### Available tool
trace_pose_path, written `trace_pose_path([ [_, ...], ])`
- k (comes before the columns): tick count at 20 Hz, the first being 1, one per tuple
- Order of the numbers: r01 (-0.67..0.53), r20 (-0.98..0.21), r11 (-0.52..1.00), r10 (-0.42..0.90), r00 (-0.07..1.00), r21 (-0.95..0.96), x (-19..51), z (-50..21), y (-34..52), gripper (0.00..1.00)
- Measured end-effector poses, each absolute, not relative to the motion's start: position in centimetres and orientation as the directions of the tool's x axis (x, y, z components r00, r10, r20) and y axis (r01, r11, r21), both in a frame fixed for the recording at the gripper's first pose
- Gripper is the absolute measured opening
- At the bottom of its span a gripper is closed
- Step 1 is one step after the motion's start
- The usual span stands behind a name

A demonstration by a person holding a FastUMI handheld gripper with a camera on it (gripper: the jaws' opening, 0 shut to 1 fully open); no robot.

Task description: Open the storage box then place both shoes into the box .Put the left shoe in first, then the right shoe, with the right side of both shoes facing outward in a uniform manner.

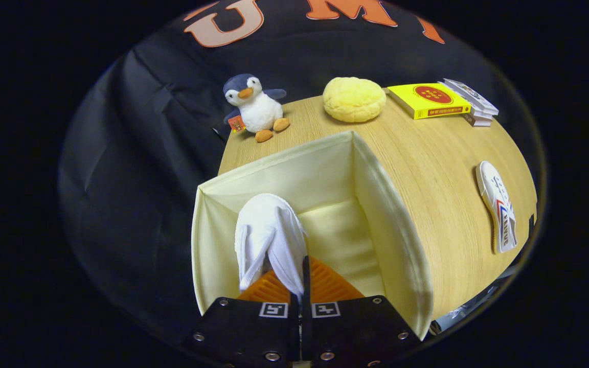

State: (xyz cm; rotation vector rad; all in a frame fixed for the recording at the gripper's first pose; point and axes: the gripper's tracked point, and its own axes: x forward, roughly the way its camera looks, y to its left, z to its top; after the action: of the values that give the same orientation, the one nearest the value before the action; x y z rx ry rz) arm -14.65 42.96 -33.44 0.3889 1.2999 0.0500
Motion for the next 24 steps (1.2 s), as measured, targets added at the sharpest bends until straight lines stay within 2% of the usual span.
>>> trace_pose_path([
  [2, 0.185, -0.942, 0.934, 0.270, 0.197, 0.306, -16.2, -34.4, 43.8, 0.03],
  [4, 0.157, -0.921, 0.914, 0.344, 0.183, 0.373, -16.5, -34.3, 45.3, 0.08],
  [5, 0.135, -0.903, 0.900, 0.389, 0.181, 0.414, -16.8, -33.8, 45.8, 0.14],
  [7, 0.093, -0.873, 0.878, 0.446, 0.197, 0.469, -16.7, -32.3, 45.6, 0.22],
  [10, 0.052, -0.812, 0.829, 0.529, 0.248, 0.556, -16.0, -29.4, 44.2, 0.28],
  [12, -0.002, -0.788, 0.822, 0.545, 0.287, 0.569, -15.5, -28.0, 42.0, 0.37],
  [13, -0.035, -0.777, 0.824, 0.547, 0.311, 0.565, -15.3, -27.3, 40.7, 0.48],
  [16, -0.109, -0.747, 0.833, 0.537, 0.392, 0.542, -14.8, -25.3, 35.7, 0.62],
  [17, -0.112, -0.745, 0.843, 0.521, 0.417, 0.527, -14.7, -25.4, 33.5, 0.62],
  [20, -0.078, -0.753, 0.878, 0.447, 0.483, 0.472, -14.7, -26.1, 26.1, 0.65],
  [24, 0.017, -0.809, 0.949, 0.259, 0.527, 0.315, -15.8, -29.6, 15.5, 0.76],
])
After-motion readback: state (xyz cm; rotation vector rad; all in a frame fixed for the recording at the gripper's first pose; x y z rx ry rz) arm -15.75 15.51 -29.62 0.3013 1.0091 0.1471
